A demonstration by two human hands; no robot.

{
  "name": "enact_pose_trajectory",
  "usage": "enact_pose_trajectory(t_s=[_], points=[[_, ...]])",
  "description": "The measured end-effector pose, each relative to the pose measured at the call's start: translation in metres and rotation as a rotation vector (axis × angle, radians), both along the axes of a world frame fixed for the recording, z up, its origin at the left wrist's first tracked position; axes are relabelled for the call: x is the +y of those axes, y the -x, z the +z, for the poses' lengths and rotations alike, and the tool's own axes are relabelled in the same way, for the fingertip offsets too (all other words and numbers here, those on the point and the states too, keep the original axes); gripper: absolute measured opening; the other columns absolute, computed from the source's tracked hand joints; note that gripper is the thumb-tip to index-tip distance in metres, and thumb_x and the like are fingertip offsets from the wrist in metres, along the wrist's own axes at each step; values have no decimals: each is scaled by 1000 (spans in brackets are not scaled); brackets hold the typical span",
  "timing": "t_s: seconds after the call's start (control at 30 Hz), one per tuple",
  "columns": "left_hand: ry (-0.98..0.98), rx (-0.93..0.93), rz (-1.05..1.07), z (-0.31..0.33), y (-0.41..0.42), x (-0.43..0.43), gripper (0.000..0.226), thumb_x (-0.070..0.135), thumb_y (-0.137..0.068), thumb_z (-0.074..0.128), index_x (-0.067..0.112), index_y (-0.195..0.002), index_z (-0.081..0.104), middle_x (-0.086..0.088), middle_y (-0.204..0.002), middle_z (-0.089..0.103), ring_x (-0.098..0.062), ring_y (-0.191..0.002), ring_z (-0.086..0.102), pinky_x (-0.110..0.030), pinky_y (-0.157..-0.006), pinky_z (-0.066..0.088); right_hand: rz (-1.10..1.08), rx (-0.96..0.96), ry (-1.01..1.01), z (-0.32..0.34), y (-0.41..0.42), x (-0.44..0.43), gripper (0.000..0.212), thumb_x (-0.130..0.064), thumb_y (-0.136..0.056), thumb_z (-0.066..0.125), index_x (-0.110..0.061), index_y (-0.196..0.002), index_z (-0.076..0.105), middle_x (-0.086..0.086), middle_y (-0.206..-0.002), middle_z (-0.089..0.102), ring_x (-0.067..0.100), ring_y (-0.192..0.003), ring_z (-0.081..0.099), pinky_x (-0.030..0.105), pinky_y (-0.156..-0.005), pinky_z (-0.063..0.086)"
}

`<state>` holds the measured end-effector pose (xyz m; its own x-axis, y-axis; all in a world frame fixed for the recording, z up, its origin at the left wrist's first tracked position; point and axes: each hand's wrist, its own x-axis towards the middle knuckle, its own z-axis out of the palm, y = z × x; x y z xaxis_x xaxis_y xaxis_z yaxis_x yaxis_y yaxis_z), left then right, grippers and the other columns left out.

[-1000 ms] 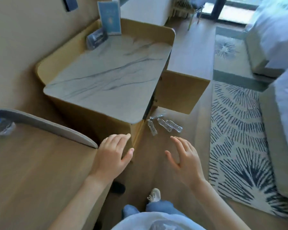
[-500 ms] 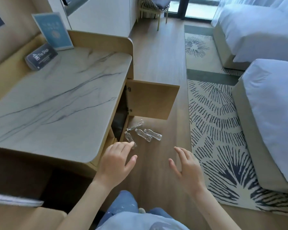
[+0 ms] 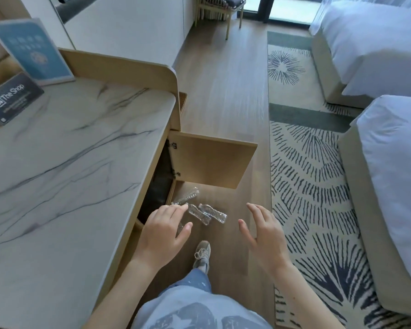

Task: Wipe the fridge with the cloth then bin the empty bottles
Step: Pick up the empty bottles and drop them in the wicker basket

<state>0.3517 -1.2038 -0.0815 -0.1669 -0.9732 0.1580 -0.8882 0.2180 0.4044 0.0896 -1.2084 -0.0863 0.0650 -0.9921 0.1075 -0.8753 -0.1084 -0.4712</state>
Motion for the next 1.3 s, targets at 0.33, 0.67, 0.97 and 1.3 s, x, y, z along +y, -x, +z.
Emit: enact_pose_trajectory(t_s=[0.33,0.67,0.97,1.3], points=[[121,-28,105,48,16,-180,46,38,-92,45,9,-118,69,-3,-110,72,-22,-103,66,-34,-86,52,181,47,114,43,15,-207,46,-36,-93,61,-7,-129,62,10,-123,67,29,-112,63,42,-98,50],[48,-23,448,27,66,-208,49,39,-94,43,5,-123,65,-7,-116,69,-26,-109,63,-40,-92,54,575,46,47,37,30,-321,54,-47,-95,45,-9,-129,61,7,-124,66,30,-115,61,41,-101,46],[-135,-15,843,12,210,-169,49,39,-93,43,5,-119,68,-7,-115,70,-26,-107,65,-37,-92,53,1016,115,-25,22,88,-363,53,-47,-93,48,-11,-129,60,6,-123,66,29,-113,62,40,-96,49],[-248,30,988,9,272,-147,49,38,-92,45,4,-118,67,-8,-112,70,-30,-101,66,-40,-86,55,1150,69,-81,2,120,-345,37,-29,-92,66,-9,-123,63,9,-111,69,35,-98,64,44,-85,54]])
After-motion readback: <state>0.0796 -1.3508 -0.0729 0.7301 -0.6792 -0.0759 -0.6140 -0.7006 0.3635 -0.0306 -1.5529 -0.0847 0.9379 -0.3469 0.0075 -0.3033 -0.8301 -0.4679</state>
